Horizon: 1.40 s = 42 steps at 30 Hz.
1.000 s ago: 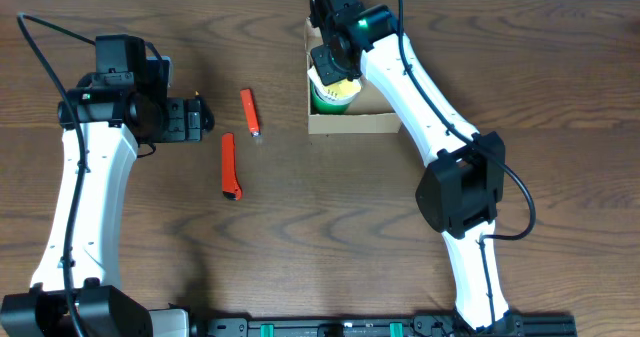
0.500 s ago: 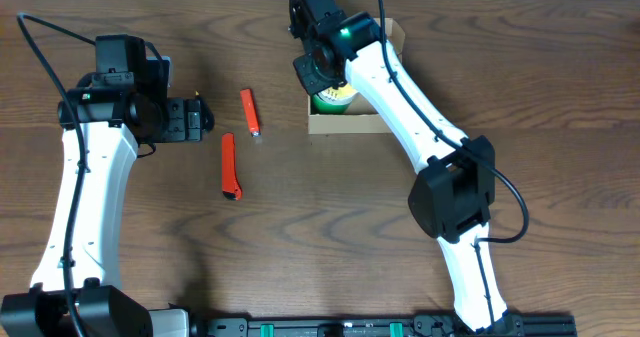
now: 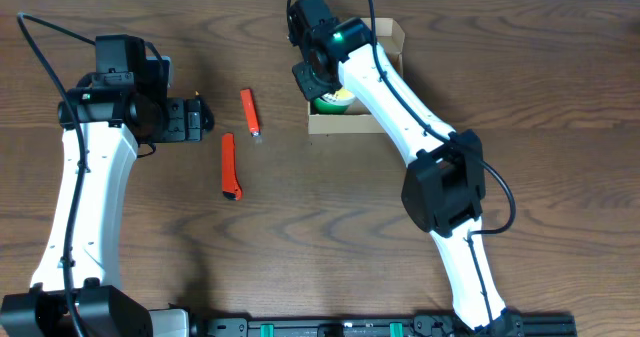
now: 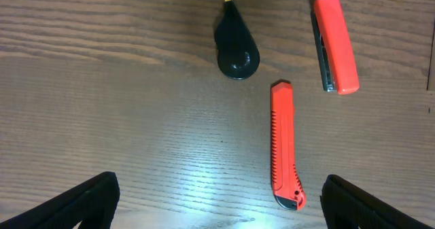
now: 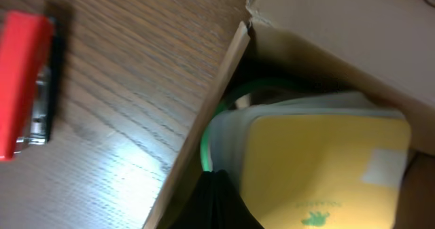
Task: Pack container
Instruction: 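Carry the yellow pad into the box and lower it onto the tapes, then open the right gripper and retract it to the back right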
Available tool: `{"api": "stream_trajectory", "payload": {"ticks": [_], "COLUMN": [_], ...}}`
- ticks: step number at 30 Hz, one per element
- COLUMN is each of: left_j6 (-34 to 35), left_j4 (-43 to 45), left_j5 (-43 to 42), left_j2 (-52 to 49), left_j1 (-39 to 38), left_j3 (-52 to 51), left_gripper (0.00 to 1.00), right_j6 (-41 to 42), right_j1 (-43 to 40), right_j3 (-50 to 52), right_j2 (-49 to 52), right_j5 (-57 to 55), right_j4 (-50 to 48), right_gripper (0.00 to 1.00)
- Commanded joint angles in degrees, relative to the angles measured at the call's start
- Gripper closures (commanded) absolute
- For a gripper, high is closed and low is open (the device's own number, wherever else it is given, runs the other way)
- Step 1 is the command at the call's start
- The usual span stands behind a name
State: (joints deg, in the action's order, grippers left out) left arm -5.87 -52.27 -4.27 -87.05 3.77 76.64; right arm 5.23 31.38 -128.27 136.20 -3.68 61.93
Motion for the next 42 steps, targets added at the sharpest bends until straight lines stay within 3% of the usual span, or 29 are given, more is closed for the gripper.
{"api": "stream_trajectory", "payload": {"ticks": [1,17,29,35,42], "left_j6": [-0.3,-0.3,-0.4,-0.4,-0.3], "left_j4": [-0.2,-0.2,-0.2,-0.2,-0.2], "left_j5": [0.4,0.4,0.4,0.4,0.4], "left_j2": [-0.3,-0.3,-0.3,-0.3,-0.3], "left_j1": [0.4,0.4,0.4,0.4,0.4], "left_j3": [1.0,1.0,1.0,1.0,1.0], "left_gripper": [0.05,0.05,0.05,0.05,0.05], "right_j6": [-0.6,-4.0,-3.9,-1.7,1.6], "right_j1": [-0.7,-0.3,-0.7,-7.4,-24.0], "right_j3": [-0.9,-4.1,-25.4,-27.6,-27.6], "right_j2": [0.9,-0.5,-1.2,-6.1,-10.5], "right_j5": [-2.6,5.0,-1.5,-6.3,-6.4], "right_j4": [-0.1,1.3,12.5,14.4,15.3], "right_gripper": [0.99,0.99,0.95,0.93,0.95]}}
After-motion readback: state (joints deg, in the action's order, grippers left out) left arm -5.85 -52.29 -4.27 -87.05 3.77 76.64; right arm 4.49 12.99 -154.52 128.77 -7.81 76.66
